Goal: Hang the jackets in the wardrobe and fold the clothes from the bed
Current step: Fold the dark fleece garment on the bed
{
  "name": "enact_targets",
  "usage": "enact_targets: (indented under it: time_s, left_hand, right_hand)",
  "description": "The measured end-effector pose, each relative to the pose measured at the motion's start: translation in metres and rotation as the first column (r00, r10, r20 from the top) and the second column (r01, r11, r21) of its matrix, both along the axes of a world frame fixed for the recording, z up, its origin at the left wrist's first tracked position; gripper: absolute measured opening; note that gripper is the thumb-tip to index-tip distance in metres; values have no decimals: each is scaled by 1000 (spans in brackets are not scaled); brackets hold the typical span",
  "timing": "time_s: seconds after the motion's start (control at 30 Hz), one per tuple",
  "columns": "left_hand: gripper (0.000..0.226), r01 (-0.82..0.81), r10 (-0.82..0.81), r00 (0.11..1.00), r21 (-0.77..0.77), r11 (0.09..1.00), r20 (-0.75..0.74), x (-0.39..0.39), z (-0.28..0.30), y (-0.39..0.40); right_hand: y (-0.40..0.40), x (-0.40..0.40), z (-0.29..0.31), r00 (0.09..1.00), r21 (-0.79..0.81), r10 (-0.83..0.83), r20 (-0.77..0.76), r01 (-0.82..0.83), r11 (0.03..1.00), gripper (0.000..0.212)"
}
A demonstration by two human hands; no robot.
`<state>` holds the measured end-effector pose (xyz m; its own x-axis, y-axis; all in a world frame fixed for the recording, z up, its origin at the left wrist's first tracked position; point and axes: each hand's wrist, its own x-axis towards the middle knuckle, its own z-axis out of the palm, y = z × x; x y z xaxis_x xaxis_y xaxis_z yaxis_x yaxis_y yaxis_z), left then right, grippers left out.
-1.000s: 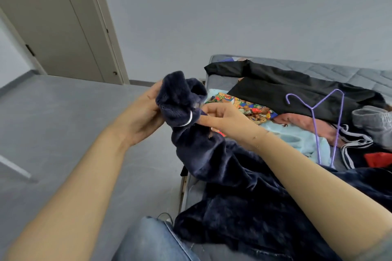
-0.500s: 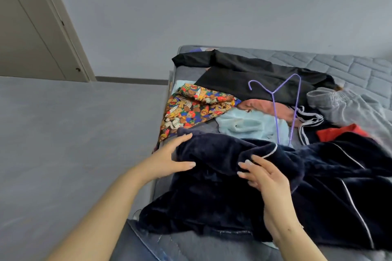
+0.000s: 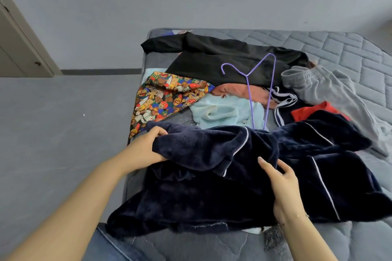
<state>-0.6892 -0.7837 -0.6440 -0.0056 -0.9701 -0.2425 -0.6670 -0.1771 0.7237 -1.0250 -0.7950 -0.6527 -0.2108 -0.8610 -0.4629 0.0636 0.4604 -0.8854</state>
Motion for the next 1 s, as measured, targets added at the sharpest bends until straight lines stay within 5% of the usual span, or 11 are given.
enact_targets:
  time_s: [0.1,0.3,0.47,0.67,0.77,0.83,1.0]
  left_hand:
    - [53,60,-60,998,75,995,-1,-9,12,8]
    - [56,72,-135,931,191,979,340,-14,24,12]
    - [45,129,-236,886,278,952,399,-10,34,26]
    - [58,323,-365,779,173,931,510,-5,62,33]
    - [27,290,-338,874,184,939,348,-13,84,43]
    - [26,296,-334,884,163,941,328,-16,90,40]
    - [44,210,-261,930,205,956,260,-5,82,11]
  right_hand:
    - [2,-13,10,996,-158,50,76,-38,987,28]
    - [3,-43,59,991,-526,128,48,-84,846,24]
    - [8,-55,114,973,-702,185,-136,-227,675,23]
    - [33,-66,162,991,-794,87,-104,-135,592,16]
    - [27,-79,166,998,-752,30,-63,-67,656,20]
    - [10,-88,157,994,-692,-38,-107,-47,720,19]
    - [-51,-111,118,837,-607,-223,-499,-154,780,16]
